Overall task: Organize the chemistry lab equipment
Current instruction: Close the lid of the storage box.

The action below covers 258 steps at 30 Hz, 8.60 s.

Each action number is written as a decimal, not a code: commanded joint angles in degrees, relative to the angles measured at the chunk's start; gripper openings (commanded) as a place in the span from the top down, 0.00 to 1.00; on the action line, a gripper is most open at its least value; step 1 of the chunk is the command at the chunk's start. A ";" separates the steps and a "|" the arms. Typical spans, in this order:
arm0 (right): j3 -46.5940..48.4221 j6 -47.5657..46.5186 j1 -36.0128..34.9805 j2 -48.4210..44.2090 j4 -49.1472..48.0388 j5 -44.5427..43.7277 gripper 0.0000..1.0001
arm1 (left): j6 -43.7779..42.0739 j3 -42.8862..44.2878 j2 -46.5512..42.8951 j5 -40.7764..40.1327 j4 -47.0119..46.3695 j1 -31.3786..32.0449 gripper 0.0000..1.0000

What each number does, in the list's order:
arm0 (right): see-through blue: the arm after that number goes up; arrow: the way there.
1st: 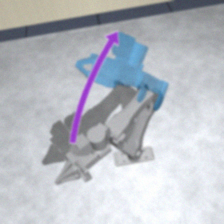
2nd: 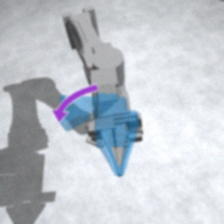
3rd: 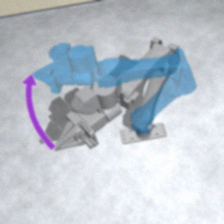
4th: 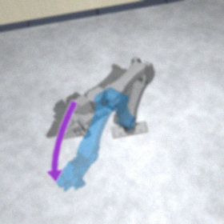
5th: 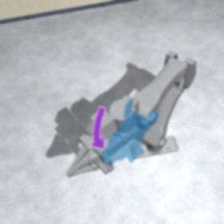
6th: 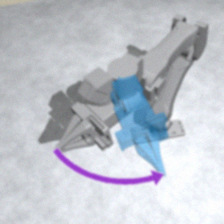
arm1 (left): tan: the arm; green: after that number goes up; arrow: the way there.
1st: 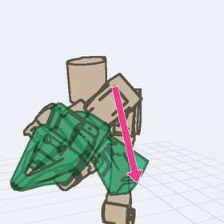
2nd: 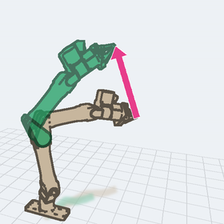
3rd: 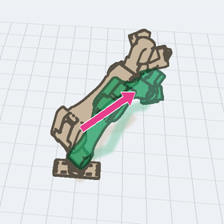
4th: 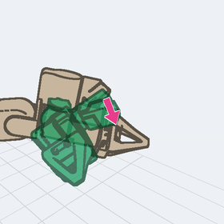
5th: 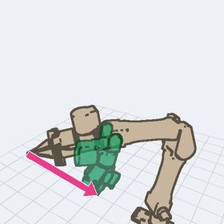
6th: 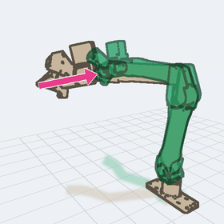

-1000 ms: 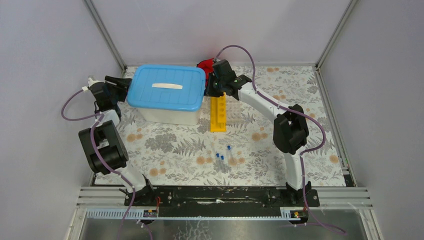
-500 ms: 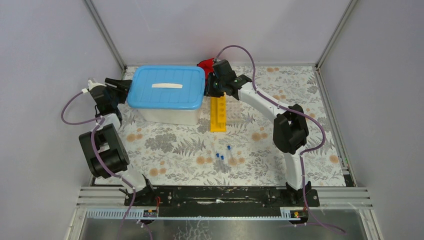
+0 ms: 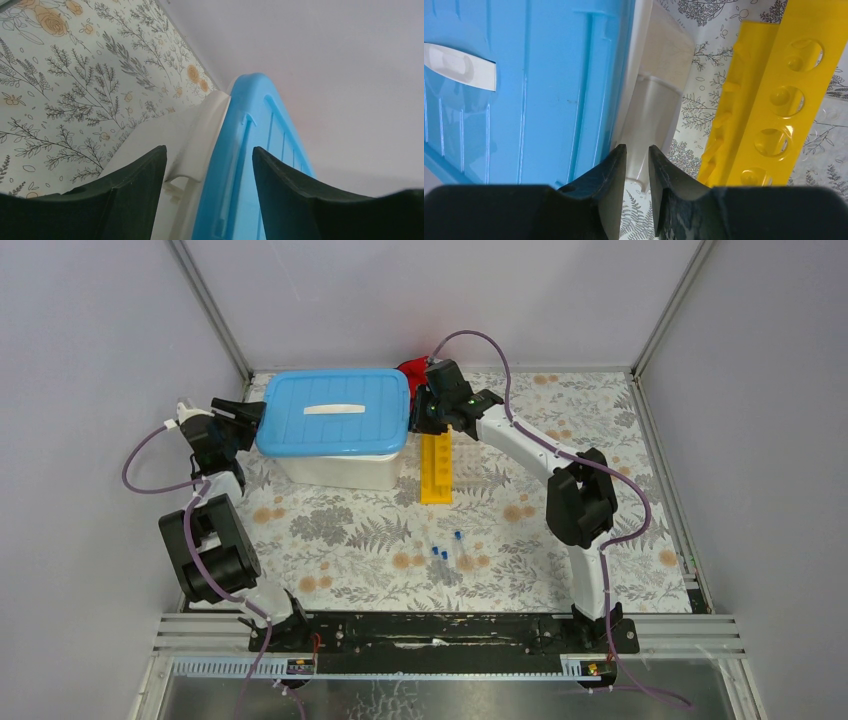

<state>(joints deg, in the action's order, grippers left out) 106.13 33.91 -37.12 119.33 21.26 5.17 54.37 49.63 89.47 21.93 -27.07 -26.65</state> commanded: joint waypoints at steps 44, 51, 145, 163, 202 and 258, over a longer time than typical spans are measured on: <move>18.55 -5.93 -1.30 0.74 10.81 -9.47 0.49 | 6.03 -4.47 -3.42 -5.87 -2.32 -0.54 0.30; 23.29 -6.62 -1.86 4.50 14.72 -10.77 0.49 | 6.71 -5.46 -4.19 -5.81 -2.91 -0.50 0.30; 15.46 1.13 -11.31 0.16 12.76 -24.38 0.50 | 37.93 -29.83 -14.15 -28.49 -17.45 0.86 0.22; 17.28 -0.58 -8.34 1.92 10.29 -21.31 0.58 | 36.86 -29.59 -13.91 -27.50 -19.17 0.85 0.22; 30.12 -1.80 -5.53 12.95 13.46 -16.82 0.76 | 37.92 -29.07 -9.55 -26.95 -23.46 0.84 0.22; 27.59 -9.57 -1.76 9.41 0.73 -10.14 0.52 | 33.76 -27.26 -9.62 -26.09 -26.58 1.25 0.22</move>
<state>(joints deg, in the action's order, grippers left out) 134.37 26.28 -38.98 134.65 21.98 -3.64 90.67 21.08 81.28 -3.42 -50.35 -25.71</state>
